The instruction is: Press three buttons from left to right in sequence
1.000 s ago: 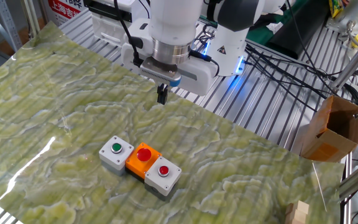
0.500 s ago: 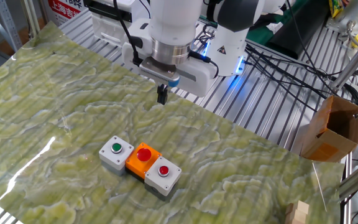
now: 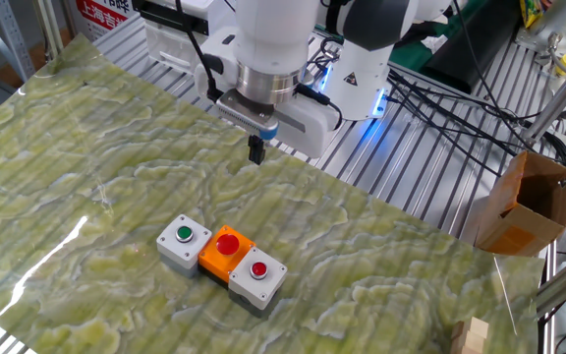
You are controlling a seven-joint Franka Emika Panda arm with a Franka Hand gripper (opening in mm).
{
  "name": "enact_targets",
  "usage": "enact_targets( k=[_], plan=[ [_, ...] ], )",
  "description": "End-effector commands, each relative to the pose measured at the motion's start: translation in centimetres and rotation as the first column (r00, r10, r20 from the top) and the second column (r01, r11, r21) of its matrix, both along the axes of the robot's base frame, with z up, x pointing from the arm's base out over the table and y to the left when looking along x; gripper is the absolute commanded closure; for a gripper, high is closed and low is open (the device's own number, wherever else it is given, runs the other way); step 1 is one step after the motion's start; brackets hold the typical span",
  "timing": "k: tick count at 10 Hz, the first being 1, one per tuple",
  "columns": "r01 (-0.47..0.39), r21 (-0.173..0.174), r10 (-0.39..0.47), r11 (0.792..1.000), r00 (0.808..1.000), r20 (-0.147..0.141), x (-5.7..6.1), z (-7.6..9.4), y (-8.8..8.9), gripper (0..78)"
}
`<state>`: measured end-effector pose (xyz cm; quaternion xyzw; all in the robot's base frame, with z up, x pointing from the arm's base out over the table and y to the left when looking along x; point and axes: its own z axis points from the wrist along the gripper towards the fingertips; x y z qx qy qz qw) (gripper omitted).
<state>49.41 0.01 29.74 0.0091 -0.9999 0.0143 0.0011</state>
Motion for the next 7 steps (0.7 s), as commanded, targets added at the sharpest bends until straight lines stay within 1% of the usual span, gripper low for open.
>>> enact_targets(
  k=[1,2,3,4,5,6,7],
  plan=[
    [0.010,-0.012,-0.011,1.000,1.000,-0.022,0.1,0.1,0.0,77.6],
    [-0.006,-0.019,0.005,1.000,1.000,-0.023,0.1,0.1,0.0,77.6],
    [-0.019,-0.021,0.019,1.000,1.000,-0.025,0.6,0.0,-0.4,77.6],
    [-0.041,-0.030,0.040,0.999,0.999,-0.032,1.8,-0.1,-1.4,77.6],
    [-0.054,-0.036,0.052,0.998,0.998,-0.034,2.3,-0.1,-1.9,77.6],
    [-0.093,-0.045,0.091,0.995,0.995,-0.044,4.4,-0.2,-3.8,77.6],
    [-0.110,-0.046,0.108,0.993,0.993,-0.046,5.7,-0.7,-4.7,77.6]
  ],
)
